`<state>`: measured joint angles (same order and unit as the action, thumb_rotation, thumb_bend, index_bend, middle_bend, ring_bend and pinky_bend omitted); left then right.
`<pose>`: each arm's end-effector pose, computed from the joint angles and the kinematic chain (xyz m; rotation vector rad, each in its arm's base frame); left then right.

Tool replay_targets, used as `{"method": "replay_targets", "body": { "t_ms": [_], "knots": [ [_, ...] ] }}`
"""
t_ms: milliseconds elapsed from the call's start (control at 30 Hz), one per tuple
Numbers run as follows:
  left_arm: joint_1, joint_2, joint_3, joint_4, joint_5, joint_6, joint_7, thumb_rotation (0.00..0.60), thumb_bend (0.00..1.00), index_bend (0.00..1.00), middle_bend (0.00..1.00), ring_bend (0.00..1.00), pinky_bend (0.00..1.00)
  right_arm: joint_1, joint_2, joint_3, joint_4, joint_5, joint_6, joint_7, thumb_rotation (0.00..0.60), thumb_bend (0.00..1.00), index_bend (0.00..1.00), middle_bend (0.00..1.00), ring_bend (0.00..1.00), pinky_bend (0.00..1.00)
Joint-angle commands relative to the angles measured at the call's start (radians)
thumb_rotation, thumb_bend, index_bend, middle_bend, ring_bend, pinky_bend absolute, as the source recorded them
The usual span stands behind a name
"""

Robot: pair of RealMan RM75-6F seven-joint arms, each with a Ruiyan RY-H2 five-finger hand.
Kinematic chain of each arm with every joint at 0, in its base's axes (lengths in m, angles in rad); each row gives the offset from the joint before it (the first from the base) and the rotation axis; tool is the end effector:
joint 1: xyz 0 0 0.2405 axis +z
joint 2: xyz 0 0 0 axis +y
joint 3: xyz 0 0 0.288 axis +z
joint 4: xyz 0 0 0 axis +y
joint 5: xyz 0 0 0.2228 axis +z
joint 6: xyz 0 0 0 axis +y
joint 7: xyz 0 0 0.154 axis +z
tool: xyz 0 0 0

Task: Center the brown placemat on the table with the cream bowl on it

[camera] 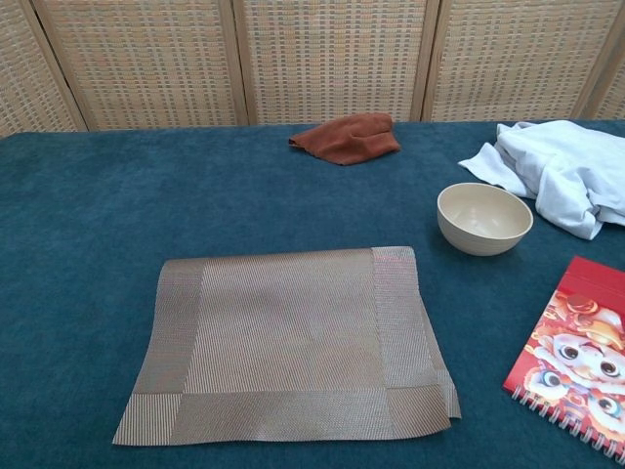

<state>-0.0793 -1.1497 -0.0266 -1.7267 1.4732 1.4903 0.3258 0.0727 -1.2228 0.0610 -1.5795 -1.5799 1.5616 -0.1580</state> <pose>-0.3236 0.1852 0.1390 -1.4443 -0.7968 -0.7395 -0.3276 -0.1917 0.1360 1.4140 -0.7483 0.9258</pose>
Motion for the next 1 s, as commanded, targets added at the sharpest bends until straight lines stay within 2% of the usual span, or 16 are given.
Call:
{"method": "replay_targets", "body": {
  "t_ms": [33,233,400,467,533,633,867,1000],
  "knots": [
    [-0.001,0.0,0.0,0.002,0.0,-0.002,-0.003,0.6,0.15,0.0,0.0,0.0,0.0,0.0,-0.002,0.001,0.002,-0.002,0.003,0.0,0.6,0.15,0.03,0.0,0.0,0.0],
    [0.001,-0.001,0.007,0.006,0.023,0.006,-0.02,0.6,0.15,0.0,0.0,0.0,0.0,-0.001,-0.007,-0.002,0.004,-0.013,0.009,0.003,0.6,0.15,0.03,0.0,0.0,0.0],
    [-0.015,-0.015,0.04,0.029,0.101,-0.012,-0.05,0.6,0.16,0.0,0.0,0.0,0.0,-0.002,-0.009,-0.001,0.007,-0.02,0.018,0.009,0.6,0.15,0.03,0.0,0.0,0.0],
    [-0.025,-0.023,0.061,0.036,0.142,-0.029,-0.062,0.6,0.16,0.03,0.0,0.0,0.0,-0.003,-0.011,0.0,0.009,-0.019,0.019,0.008,0.6,0.15,0.04,0.0,0.0,0.0],
    [-0.031,-0.033,0.073,0.046,0.17,-0.035,-0.066,0.6,0.17,0.11,0.0,0.0,0.0,-0.002,-0.012,0.0,0.01,-0.02,0.018,0.008,0.6,0.15,0.04,0.0,0.0,0.0],
    [-0.039,-0.061,0.093,0.067,0.216,-0.044,-0.058,0.6,0.18,0.14,0.0,0.0,0.0,-0.001,-0.013,0.0,0.013,-0.019,0.015,0.008,0.6,0.15,0.04,0.0,0.0,0.0],
    [-0.057,-0.144,0.14,0.137,0.293,-0.085,-0.057,0.6,0.2,0.14,0.0,0.0,0.0,0.0,-0.017,0.002,0.017,-0.018,0.015,0.014,0.6,0.15,0.04,0.0,0.0,0.0],
    [-0.059,-0.2,0.154,0.186,0.319,-0.101,-0.023,0.6,0.2,0.1,0.0,0.0,0.0,0.0,-0.015,0.003,0.018,-0.02,0.017,0.02,0.6,0.15,0.04,0.0,0.0,0.0]
  ]
}}
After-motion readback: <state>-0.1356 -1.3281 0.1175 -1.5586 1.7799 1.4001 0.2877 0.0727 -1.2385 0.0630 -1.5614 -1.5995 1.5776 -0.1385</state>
